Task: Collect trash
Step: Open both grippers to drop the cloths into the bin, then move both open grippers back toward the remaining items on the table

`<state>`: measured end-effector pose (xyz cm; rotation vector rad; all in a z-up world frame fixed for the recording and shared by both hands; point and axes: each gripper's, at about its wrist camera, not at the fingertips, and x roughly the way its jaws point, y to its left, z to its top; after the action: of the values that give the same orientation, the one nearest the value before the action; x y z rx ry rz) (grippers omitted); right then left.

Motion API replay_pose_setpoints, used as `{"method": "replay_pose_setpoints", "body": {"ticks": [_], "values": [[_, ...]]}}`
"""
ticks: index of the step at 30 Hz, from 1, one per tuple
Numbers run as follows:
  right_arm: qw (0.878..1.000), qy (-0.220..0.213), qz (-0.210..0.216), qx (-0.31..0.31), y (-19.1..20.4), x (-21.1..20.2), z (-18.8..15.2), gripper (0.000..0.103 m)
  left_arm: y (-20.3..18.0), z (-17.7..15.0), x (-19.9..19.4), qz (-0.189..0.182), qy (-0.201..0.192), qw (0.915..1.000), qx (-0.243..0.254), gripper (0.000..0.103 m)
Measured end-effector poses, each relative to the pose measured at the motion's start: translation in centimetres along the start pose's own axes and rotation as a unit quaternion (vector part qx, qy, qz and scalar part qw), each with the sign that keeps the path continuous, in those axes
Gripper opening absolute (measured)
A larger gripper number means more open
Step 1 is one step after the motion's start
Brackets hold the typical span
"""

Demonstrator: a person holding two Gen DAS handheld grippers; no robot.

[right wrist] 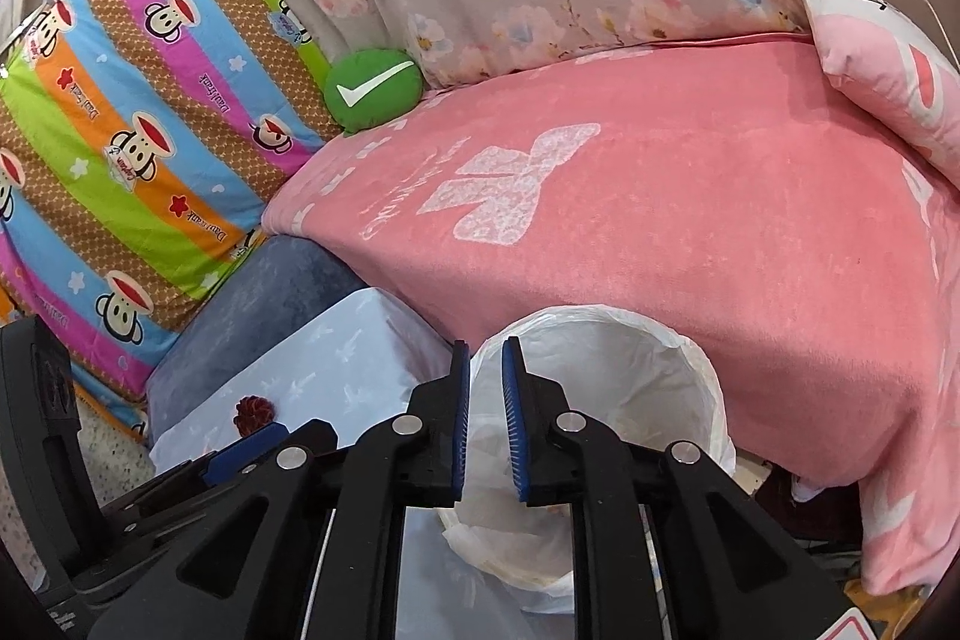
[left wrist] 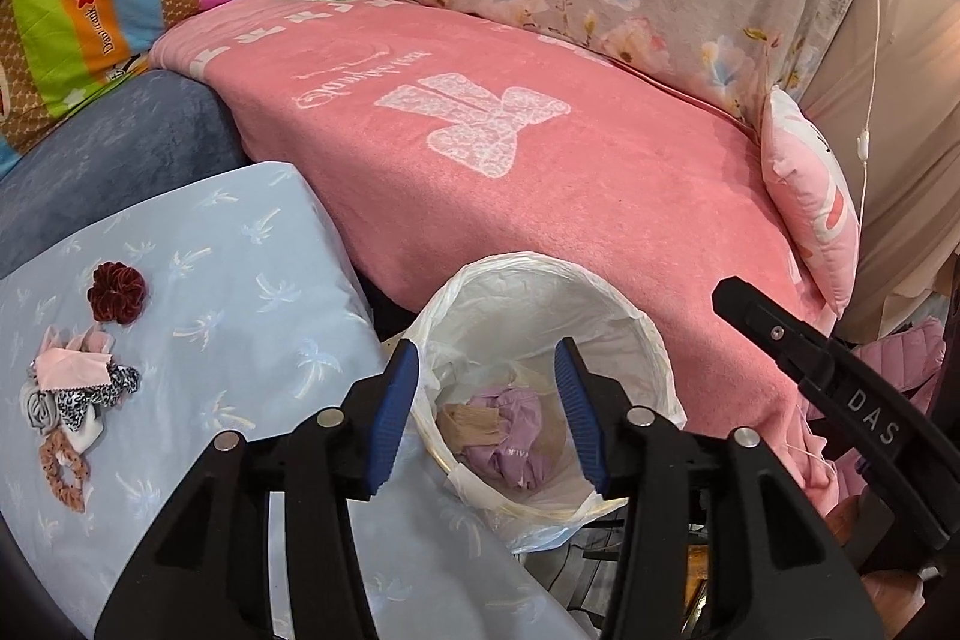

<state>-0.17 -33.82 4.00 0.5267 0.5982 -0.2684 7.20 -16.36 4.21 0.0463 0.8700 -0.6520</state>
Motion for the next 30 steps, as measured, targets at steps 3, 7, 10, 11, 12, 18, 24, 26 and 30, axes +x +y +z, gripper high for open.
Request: {"method": "replay_pose_setpoints", "body": {"ticks": [3, 7, 10, 11, 12, 18, 24, 26, 30], "values": [[1.000, 0.006, 0.000, -0.001, 0.1, 0.2, -0.4, 0.015, 0.3, -0.2, 0.0, 0.005, 0.001, 1.0000, -0.004, 0.046], [1.000, 0.014, 0.001, -0.005, 0.4, 0.5, -0.8, 0.016, 0.9, -0.6, -0.1, 0.011, 0.001, 0.9999, -0.010, 0.046], [1.000, 0.021, 0.002, -0.010, 0.9, 0.8, -1.2, 0.017, 1.4, -0.9, -0.3, 0.014, 0.000, 0.9998, -0.014, 0.046], [1.000, 0.023, 0.003, -0.012, 1.1, 0.9, -1.4, 0.018, 1.5, -0.9, -0.4, 0.016, 0.000, 0.9997, -0.016, 0.046], [1.000, 0.024, 0.003, -0.015, 1.2, 1.0, -1.6, 0.019, 1.8, -1.0, -0.4, 0.018, 0.000, 0.9997, -0.018, 0.046], [0.999, 0.036, 0.009, -0.029, 2.6, 1.5, -2.5, 0.021, 3.5, -1.7, -0.8, 0.028, 0.001, 0.9989, -0.036, 0.046], [0.998, 0.049, 0.014, -0.045, 4.4, 2.2, -3.6, 0.022, 5.8, -2.6, -1.2, 0.043, 0.002, 0.9972, -0.061, 0.046], [0.997, 0.054, 0.017, -0.052, 5.1, 2.4, -4.0, 0.022, 6.8, -3.0, -1.4, 0.048, 0.002, 0.9963, -0.071, 0.046], [0.996, 0.062, 0.022, -0.065, 6.6, 3.0, -4.8, 0.027, 8.4, -3.7, -1.9, 0.063, -0.001, 0.9949, -0.079, 0.048]]}}
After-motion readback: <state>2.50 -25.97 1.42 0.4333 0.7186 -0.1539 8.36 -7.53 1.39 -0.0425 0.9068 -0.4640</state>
